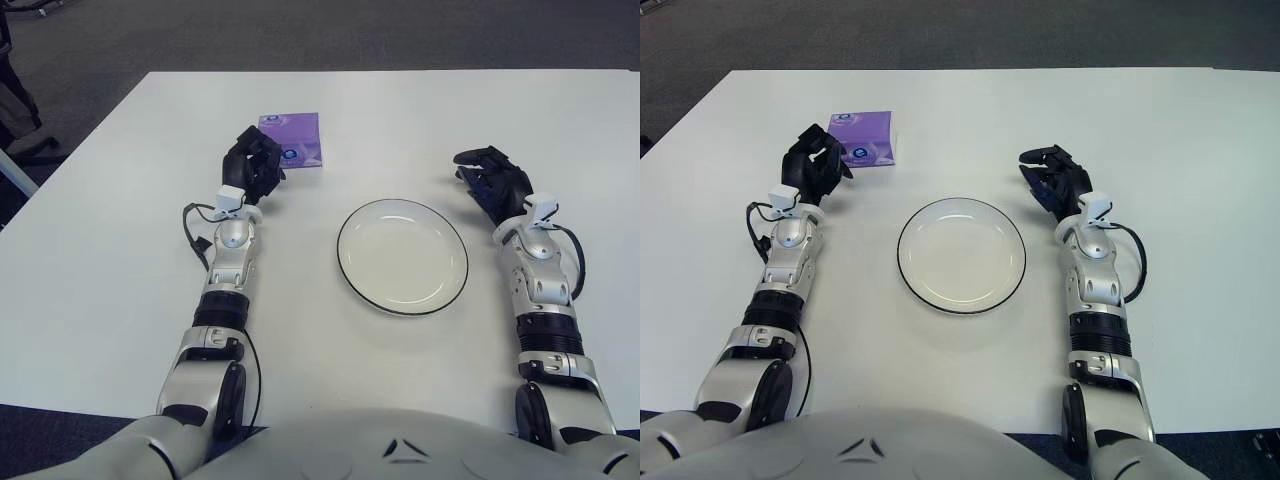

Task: Put the tissue paper into the plate.

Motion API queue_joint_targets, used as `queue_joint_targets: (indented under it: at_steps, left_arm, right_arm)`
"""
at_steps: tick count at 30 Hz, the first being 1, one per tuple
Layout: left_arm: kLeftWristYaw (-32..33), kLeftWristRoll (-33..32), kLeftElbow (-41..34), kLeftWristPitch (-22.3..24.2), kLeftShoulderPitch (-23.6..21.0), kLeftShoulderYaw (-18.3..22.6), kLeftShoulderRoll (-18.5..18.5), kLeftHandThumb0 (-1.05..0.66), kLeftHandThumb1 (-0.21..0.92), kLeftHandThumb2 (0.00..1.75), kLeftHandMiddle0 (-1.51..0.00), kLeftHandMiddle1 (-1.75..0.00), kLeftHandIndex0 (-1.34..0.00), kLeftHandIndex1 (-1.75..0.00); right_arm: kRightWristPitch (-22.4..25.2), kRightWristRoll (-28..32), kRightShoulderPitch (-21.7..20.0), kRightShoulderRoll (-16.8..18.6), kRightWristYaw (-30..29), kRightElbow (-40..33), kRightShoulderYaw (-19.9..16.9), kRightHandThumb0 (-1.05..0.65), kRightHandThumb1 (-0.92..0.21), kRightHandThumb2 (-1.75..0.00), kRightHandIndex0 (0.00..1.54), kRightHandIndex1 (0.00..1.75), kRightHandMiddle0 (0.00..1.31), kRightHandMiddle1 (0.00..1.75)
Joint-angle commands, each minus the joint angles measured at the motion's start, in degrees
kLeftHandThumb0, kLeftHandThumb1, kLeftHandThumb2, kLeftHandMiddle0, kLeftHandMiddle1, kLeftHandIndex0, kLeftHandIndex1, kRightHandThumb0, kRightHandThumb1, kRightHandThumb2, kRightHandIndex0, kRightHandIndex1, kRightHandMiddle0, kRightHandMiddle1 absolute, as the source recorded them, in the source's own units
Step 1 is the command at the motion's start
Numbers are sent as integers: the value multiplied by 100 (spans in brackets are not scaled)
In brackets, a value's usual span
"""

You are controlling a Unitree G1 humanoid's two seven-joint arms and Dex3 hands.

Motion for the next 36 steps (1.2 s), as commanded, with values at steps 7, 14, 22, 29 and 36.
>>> queue_joint_targets:
  at_steps: [7,14,22,29,36]
  left_arm:
    - [244,209,577,6,764,-35,-97,-32,92,39,-93,-175,-75,-175]
    - [1064,1099,889,-394,640,-235,198,-32,92,38,-93,-175,-75,-175]
    - [1623,1485,1560,-1307,383,-363,476,-33,92,38,-87,-175,-71,-175]
    - [2572,2373,1827,-1743,197,-660,913,-40,92,41,-81,-175,-64,-169]
    - [3630,3317,1471,-1503,140,-982,1152,-42,92,41,-80,-175,-64,-165]
  right_arm:
    - [-120,4,217,126,29,240,24,-1,-92,-15,61,140,54,112]
    - [-148,0,193,126,39,302,29,-1,-92,-15,61,140,54,112]
    - [-191,4,173,116,74,378,22,-1,-92,-15,61,140,54,112]
    - [-162,13,161,102,120,387,14,-1,-92,-15,61,140,54,112]
    - [-131,18,153,93,169,394,13,-1,-92,-15,62,140,54,112]
